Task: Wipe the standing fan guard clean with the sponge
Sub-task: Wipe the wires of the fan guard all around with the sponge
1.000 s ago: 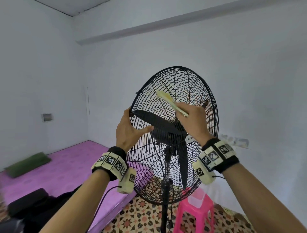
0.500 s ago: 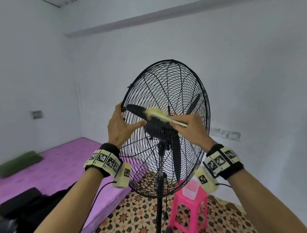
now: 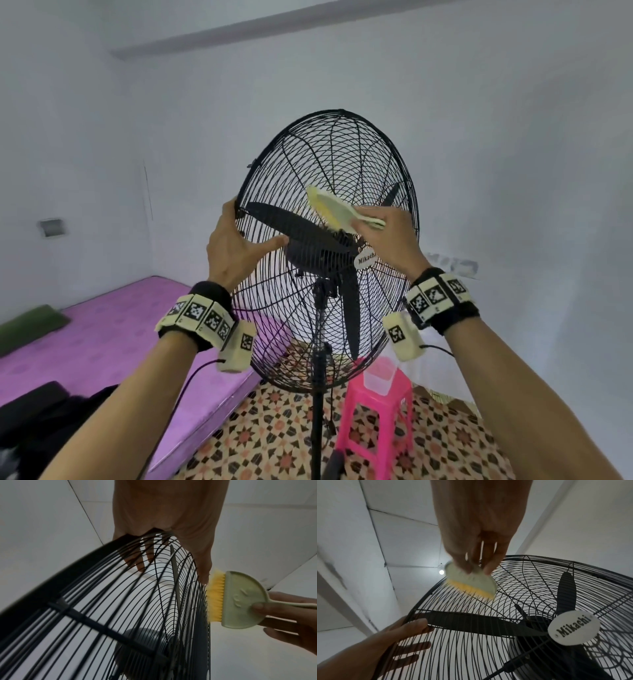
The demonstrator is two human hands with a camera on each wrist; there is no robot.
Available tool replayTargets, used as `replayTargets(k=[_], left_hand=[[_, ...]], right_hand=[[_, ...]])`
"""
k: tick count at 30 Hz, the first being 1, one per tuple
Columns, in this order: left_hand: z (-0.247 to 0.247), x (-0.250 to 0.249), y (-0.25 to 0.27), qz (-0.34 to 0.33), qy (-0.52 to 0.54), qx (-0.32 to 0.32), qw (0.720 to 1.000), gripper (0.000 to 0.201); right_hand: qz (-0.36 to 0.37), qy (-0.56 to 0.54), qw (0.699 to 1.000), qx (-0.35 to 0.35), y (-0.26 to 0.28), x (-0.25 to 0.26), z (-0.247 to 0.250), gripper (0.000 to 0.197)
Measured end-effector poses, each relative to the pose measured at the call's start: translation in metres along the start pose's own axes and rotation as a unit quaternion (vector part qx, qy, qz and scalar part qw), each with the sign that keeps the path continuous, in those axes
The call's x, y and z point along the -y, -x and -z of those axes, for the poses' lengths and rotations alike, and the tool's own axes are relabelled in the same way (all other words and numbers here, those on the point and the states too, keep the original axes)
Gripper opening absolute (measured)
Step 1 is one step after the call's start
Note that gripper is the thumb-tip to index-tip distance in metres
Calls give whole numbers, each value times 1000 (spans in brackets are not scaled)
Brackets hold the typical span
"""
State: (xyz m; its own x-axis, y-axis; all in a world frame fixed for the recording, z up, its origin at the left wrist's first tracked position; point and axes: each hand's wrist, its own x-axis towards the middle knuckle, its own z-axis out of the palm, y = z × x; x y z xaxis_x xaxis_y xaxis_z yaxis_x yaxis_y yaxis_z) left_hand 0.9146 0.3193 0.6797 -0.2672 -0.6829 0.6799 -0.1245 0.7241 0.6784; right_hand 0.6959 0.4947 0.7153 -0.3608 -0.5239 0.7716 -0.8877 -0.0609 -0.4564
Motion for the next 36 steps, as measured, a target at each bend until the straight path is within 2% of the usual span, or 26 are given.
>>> replayTargets(k=[2,3,5,7,9,10,13,15,19,22,23,27,28,31,34,36], left_hand=[[-1,-2,2,-2,5,2,1000,105],[-1,-2,2,-3,6,4,1000,105],[-2,-3,2,-3,6,6,1000,105],[-1,-1,0,-1,2,6,1000,104],[1,2,-1,3,-4,4,1000,105],[2,4,-1,4,-5,2,1000,105],[1,2,0,-4,-2,0,1000,104],[-4,-1,2,-12,1,-2,1000,103],[-8,1,2,-28,12,-6,1000,103],[-4,8,0,-24,7,-9,1000,104],[-2,9,-1,-23,5,-9,1000,104],[-1,8,0,-20,5,-5,1000,104],[-2,7,0,-19,6,-4,1000,105],[-6,3,1,-14,6,-1,1000,106],[-5,0,1,-6,1,-7,1000,106],[-4,-1,3,-1,-4,-11,1000,106]], right_hand=[[-10,1,995,-95,-4,-1,-10,30],[-11,2,994,-109,-2,1,-17,30],[7,15,996,-90,8,4,-29,30],[31,31,998,-38,20,9,-27,31],[20,18,1000,17,23,11,-17,32],[12,7,1000,12,22,11,-13,32],[9,52,992,-117,11,3,-13,28],[3,101,985,-137,10,1,-23,26],[12,46,994,-100,37,-11,-33,29],[23,81,996,-15,58,-11,-22,33],[20,92,996,-11,57,-10,-17,32],[-8,97,984,-151,25,-9,-9,32],[-17,117,982,-148,21,-8,-14,33],[-6,165,984,-64,34,-11,-36,39],[14,152,988,20,51,-15,-32,37],[-3,99,995,20,46,-21,-21,35]])
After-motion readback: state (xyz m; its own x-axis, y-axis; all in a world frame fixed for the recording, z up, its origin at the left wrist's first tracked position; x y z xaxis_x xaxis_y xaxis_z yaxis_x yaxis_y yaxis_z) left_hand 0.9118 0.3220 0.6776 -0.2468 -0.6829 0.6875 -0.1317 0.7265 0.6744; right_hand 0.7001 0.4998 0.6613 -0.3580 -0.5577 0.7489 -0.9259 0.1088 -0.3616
